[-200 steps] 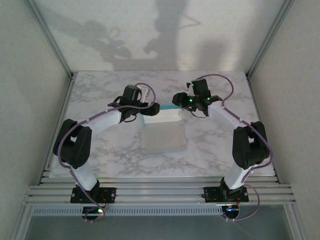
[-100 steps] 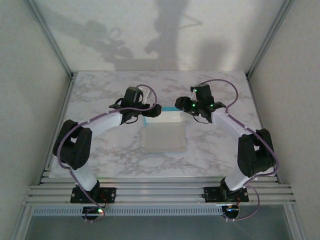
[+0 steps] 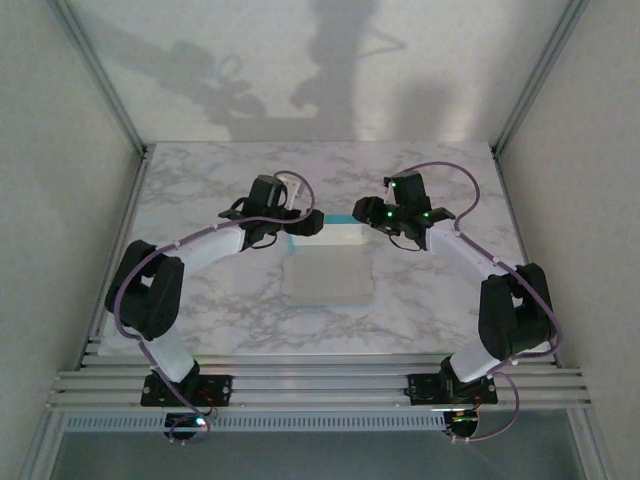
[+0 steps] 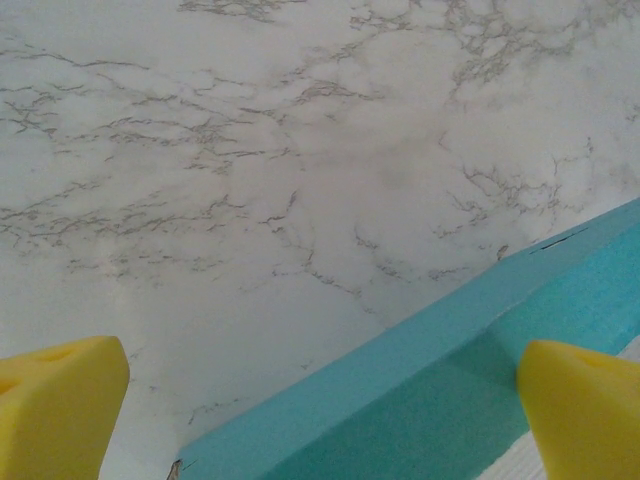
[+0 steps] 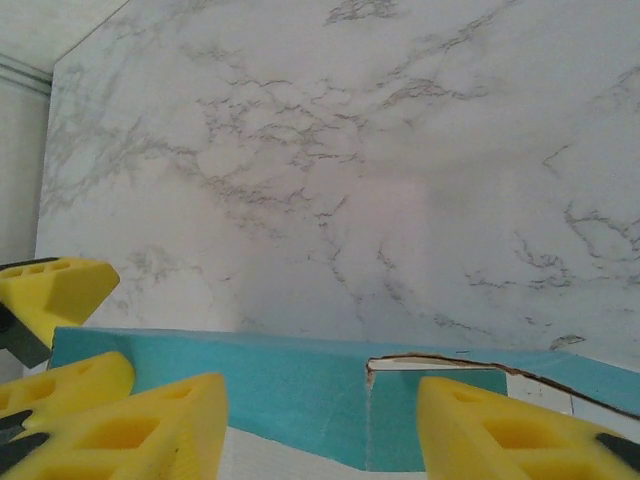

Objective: Fold the paper box

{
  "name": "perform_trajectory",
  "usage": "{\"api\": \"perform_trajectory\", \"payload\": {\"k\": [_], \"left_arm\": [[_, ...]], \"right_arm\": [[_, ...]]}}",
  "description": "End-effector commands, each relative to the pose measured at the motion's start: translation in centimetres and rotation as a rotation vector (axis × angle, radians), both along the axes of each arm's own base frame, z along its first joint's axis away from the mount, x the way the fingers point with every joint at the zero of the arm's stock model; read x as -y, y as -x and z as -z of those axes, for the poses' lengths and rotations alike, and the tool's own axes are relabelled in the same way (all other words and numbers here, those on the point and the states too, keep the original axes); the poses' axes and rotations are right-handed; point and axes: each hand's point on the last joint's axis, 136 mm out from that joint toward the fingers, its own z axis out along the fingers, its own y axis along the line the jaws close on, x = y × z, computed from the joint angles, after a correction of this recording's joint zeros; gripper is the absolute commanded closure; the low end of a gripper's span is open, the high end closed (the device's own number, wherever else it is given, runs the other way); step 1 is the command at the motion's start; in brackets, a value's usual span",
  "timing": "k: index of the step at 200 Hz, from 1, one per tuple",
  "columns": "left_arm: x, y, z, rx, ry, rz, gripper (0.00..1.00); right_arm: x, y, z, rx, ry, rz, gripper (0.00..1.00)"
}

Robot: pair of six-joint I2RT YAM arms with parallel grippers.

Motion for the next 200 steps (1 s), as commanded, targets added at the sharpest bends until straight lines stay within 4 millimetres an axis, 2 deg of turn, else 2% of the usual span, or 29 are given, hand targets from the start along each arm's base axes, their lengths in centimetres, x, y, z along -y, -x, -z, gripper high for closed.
{"api": "perform_trajectory", "payload": {"k": [1, 43, 73, 87, 107, 124, 200], "left_arm": [[-0.3, 1.9, 1.8, -0.064, -0.037, 0.003, 0.01], [0.0, 2.2, 1.7, -0.061, -0.029, 0.008, 0.01], [0.0, 2.4, 1.9, -0.064, -0.032, 0.009, 0.01], [0.0, 2.5, 1.9, -0.063, -0.032, 0.008, 0.01], [0.0, 2.6, 2.0, -0.067, -0.037, 0.007, 0.01], [-0.1, 2.6, 2.0, -0.067, -0.037, 0.006, 0.01], [0.0, 2.6, 2.3, -0.073, -0.037, 0.009, 0.01]], "right_arm": [[-0.7, 0.3, 0.8, -0.03, -0.04, -0.013, 0.49], [-1.7, 0.3, 0.6, -0.049, -0.109, -0.021, 0.58], [-1.6, 0.4, 0.5, -0.058, -0.125, 0.0, 0.64], [-1.2, 0.4, 0.6, -0.061, -0.111, 0.016, 0.63], [-0.3, 0.6, 0.9, -0.06, -0.06, 0.041, 0.56], [0.7, 0.9, 1.0, -0.047, -0.004, 0.05, 0.54], [3.8, 4.8, 2.6, -0.003, -0.005, 0.049, 0.55]]}}
